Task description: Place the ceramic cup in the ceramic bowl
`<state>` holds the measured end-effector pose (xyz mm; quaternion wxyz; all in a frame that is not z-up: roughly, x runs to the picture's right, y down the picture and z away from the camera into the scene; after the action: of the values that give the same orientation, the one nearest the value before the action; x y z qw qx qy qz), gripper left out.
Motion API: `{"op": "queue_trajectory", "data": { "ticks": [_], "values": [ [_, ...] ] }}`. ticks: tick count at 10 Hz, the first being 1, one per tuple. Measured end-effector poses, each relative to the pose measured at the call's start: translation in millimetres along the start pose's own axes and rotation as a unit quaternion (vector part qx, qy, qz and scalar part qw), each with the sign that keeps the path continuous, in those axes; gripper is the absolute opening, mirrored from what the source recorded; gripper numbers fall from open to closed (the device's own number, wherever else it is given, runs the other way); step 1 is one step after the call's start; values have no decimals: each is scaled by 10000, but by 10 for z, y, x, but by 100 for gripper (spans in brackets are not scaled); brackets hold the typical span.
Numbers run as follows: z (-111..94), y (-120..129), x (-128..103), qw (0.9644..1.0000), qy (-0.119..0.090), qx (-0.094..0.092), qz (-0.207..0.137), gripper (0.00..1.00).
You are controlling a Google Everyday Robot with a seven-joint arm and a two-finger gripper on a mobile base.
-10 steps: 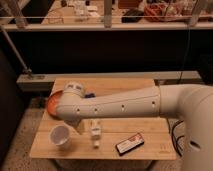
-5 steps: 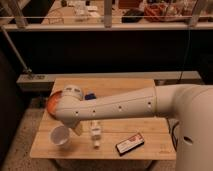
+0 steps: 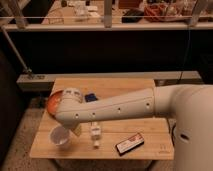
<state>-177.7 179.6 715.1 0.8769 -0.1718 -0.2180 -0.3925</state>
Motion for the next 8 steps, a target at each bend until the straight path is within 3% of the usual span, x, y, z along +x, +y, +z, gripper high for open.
{"op": "queue_trajectory", "data": {
  "ticks": [8],
  "values": [
    [165, -17, -102, 9996, -35, 199, -209, 80]
  ]
}}
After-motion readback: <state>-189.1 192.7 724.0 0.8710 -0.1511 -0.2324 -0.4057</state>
